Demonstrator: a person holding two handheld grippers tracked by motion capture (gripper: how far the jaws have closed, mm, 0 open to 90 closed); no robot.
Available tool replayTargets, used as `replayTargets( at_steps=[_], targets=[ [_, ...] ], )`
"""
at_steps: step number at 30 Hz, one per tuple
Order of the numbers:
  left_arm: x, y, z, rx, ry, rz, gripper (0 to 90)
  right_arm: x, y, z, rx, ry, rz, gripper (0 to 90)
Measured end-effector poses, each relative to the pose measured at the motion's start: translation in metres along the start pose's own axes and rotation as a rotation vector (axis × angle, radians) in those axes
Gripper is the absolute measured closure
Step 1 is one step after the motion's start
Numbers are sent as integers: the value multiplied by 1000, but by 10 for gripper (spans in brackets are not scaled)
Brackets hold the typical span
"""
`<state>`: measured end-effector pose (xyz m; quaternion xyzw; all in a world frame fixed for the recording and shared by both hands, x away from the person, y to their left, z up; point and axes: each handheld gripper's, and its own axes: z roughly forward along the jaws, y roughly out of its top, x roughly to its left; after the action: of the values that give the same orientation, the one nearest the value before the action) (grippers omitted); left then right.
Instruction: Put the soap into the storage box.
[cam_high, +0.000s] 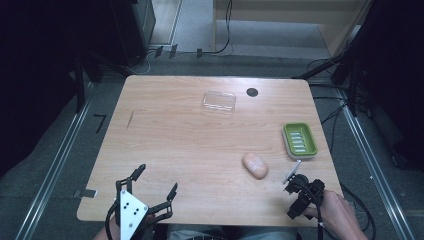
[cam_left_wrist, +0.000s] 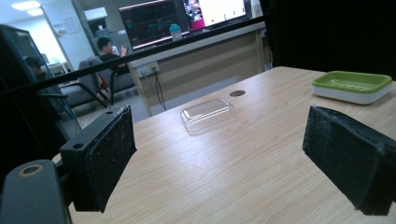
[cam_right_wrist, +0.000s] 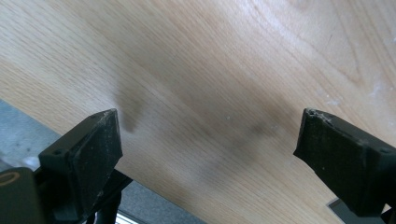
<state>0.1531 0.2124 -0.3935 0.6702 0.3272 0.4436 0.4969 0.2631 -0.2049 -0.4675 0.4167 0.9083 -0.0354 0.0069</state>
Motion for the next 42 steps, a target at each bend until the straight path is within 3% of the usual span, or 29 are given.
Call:
replayTargets(
  at_steps=[9, 12, 15, 16, 30, 38, 42],
  targets=[
    [0, 1, -1, 1, 4, -8, 99, 2, 3, -5, -31, -2, -5, 54],
    [-3, 1, 0, 11, -15, 20, 99, 2, 5, -7, -29, -7, -10, 38],
    [-1, 0, 0, 11, -6, 11, 99, 2, 8, -9, -36, -7, -17, 34],
    [0, 0, -1, 11, 2, -3, 99, 3, 12, -13, -46, -13, -20, 29],
    [1, 0, -3, 9, 0, -6, 99, 14, 39, -28, -89, -6, -77, 15],
    [0, 0, -1, 1, -10, 3, 99, 17, 53, -32, -95, 6, -67, 15],
    [2, 0, -1, -3, -2, -18, 99, 16, 63, -35, -106, 8, -66, 15]
  ],
)
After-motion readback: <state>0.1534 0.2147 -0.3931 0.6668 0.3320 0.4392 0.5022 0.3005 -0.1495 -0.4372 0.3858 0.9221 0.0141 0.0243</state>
